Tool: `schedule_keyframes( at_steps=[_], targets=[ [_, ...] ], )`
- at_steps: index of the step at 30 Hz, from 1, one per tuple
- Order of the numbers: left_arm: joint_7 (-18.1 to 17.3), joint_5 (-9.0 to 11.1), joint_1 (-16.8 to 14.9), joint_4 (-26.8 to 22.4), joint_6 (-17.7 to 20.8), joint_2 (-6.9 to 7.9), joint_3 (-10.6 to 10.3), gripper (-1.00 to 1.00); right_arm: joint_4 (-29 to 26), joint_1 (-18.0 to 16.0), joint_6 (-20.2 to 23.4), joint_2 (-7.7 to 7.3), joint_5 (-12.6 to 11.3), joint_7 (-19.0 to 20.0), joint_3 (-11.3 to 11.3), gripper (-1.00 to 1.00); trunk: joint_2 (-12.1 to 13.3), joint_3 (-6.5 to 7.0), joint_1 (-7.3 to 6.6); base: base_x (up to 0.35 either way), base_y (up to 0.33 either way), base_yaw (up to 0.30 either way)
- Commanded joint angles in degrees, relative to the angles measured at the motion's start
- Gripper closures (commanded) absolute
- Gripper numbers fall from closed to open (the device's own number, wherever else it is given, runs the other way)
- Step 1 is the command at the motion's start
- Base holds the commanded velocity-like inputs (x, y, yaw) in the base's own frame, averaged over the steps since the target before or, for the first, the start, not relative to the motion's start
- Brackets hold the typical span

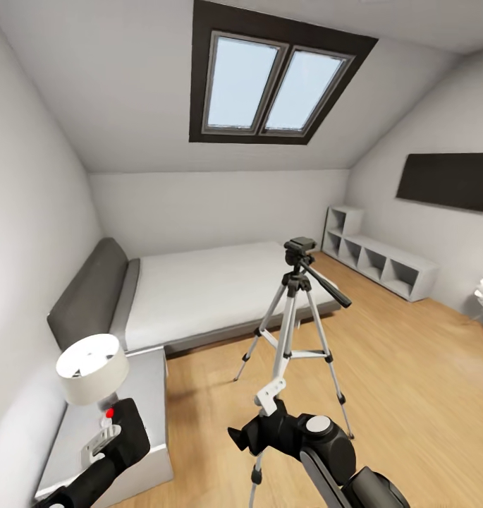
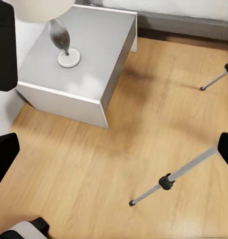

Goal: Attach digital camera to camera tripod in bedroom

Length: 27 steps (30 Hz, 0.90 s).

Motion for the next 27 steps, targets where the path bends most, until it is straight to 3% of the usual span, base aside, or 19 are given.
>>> schedule_keyframes(
  at_steps=[1, 11, 27],
  targets=[
    [-0.18, 0.16, -0.02, -0.07, 0.39, -0.01, 0.13, 1.00, -0.04, -0.08, 0.24, -0.02, -0.16, -0.02, 0.03, -1.00, -0.09, -0.10, 0.02, 0.000, 0.022, -0.258],
    [-0.25, 0.18, -0.04, -0.07, 0.41, -0.01, 0.05, 1.00, -0.04, -0.08, 0.20, -0.08, -0.16, -0.02, -0.05, -1.00, -0.09, -0.10, 0.02, 0.000, 0.017, -0.258],
    [-0.34, 0.15, -0.03, -0.21, 0.58, -0.01, -0.13, 1.00, -0.04, -0.08, 0.27, -0.10, -0.15, -0.02, -0.46, -1.00, -0.09, -0.10, 0.02, 0.000, 0.113, -0.258]
  ],
)
